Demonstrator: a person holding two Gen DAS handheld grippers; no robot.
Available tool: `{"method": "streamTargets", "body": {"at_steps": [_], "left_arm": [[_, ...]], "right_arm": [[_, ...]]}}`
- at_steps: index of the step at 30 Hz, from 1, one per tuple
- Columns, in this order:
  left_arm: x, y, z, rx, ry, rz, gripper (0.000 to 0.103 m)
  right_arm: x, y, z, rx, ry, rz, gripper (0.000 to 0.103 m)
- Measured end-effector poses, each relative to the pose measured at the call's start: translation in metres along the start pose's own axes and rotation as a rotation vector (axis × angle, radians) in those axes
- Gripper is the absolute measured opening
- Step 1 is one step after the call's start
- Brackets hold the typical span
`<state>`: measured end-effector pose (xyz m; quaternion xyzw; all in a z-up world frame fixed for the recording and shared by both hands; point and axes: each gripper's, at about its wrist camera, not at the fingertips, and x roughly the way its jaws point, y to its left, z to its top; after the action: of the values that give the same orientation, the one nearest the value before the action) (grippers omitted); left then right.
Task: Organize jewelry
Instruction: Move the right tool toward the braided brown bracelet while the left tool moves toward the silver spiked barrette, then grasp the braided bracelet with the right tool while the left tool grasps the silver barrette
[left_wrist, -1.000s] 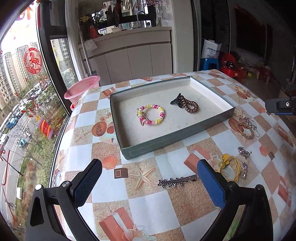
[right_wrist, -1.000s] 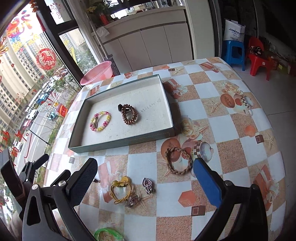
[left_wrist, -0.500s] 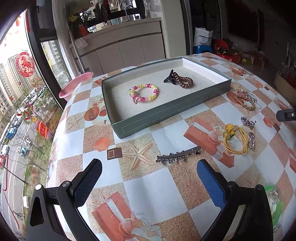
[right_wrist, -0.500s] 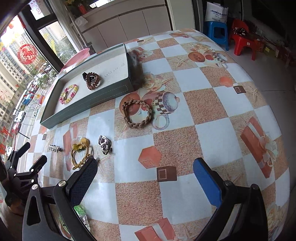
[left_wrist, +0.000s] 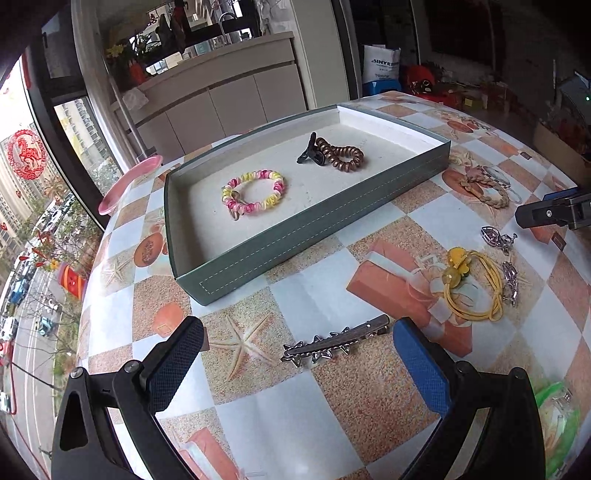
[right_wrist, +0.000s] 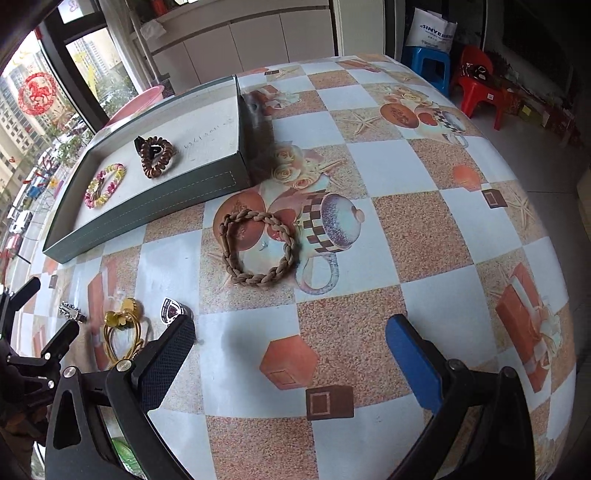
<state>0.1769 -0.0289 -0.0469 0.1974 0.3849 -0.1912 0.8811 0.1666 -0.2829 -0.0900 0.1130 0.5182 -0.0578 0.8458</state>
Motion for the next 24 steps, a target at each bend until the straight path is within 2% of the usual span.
{"method": "streamTargets", "body": {"at_steps": [8,11,14,16,19,21,22,24], "left_arm": [[0.008,-0.005,0.005,0.017,0.017,-0.031,0.099],[0.008,-0.007,0.006,0.020,0.017,-0.057,0.090],[0.007,-0.009,0.007,0.039,0.019,-0.072,0.088],[0.007,-0.009,0.007,0.047,0.023,-0.099,0.083],[0.006,-0.009,0.007,0.049,0.038,-0.135,0.075],[0.005,-0.010,0.006,0.051,0.047,-0.169,0.064],[0.004,-0.011,0.005,0.055,0.051,-0.178,0.063],[0.001,-0.014,0.003,0.073,0.054,-0.181,0.060]], "right_arm": [[0.014,0.009,0.013,-0.057,-0.008,-0.064,0.103],[0.020,0.015,0.020,-0.076,-0.012,-0.078,0.102],[0.024,0.024,0.025,-0.109,-0.014,-0.084,0.101],[0.028,0.032,0.028,-0.149,-0.019,-0.097,0.099],[0.030,0.040,0.031,-0.167,-0.017,-0.083,0.098],[0.029,0.042,0.032,-0.171,-0.019,-0.078,0.092],[0.029,0.043,0.032,-0.176,-0.019,-0.075,0.089],[0.026,0.046,0.031,-0.187,-0.023,-0.069,0.078]]}}
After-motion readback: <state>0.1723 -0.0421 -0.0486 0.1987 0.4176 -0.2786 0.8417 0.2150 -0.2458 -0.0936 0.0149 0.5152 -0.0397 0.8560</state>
